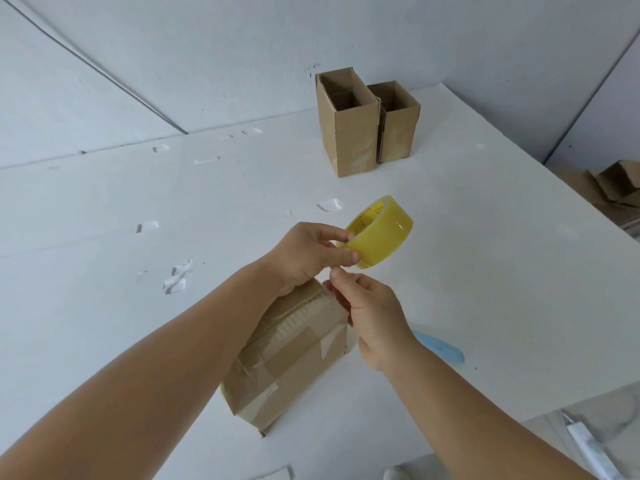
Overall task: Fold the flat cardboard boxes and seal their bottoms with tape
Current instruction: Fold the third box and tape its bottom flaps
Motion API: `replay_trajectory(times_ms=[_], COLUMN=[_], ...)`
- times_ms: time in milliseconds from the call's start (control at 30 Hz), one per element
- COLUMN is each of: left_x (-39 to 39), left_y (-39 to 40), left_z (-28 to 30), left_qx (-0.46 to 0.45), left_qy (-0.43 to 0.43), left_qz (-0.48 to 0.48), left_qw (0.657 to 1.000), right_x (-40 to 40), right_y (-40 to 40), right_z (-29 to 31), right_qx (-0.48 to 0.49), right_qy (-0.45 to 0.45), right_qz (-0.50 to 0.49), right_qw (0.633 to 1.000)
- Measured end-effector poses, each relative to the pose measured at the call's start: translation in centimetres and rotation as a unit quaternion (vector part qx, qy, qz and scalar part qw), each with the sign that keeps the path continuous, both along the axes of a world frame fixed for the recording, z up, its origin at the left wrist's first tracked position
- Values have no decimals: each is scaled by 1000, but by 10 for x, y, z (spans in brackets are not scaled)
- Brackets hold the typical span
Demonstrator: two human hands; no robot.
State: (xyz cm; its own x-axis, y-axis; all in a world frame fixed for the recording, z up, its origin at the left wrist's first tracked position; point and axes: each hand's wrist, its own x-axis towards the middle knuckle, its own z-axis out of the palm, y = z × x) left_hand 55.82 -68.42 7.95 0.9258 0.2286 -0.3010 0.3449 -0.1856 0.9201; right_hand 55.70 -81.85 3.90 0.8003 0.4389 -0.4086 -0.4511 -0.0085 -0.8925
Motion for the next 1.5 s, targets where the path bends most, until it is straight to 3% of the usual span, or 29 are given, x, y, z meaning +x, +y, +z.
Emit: replay_trajectory(times_ms=[133, 400, 567, 700, 900, 1167, 1333, 1500], left_x=[0, -4, -7, -4, -12, -49, -100, -105], left_y=[-3, -10, -12, -4, -1, 11, 10, 12], left_z=[0, 0, 2, 5, 5, 32, 22, 15], left_qx=[14, 0, -10, -83, -84, -21, 66, 69], left_qy=[0, -22, -53, -100, -111, -172, -153, -153], left_qz=[-1, 37, 70, 138, 154, 241, 254, 281], left_qw=[1000, 999, 996, 982, 978, 955, 953, 945], right_x=[-5, -9, -9, -13, -12, -16, -20, -25], right_y=[9, 17, 17, 12, 14, 8, 8, 13], right_z=[-2, -5, -6, -8, -3, -13, -19, -22], right_qx=[47, 59, 67, 89, 55, 15, -20, -36], right_qy=[56, 39, 23, 72, 60, 51, 32, 27], right_qz=[-60, -122, -129, -116, -110, -87, -39, 7], right_qw=[996, 990, 989, 987, 991, 995, 999, 999])
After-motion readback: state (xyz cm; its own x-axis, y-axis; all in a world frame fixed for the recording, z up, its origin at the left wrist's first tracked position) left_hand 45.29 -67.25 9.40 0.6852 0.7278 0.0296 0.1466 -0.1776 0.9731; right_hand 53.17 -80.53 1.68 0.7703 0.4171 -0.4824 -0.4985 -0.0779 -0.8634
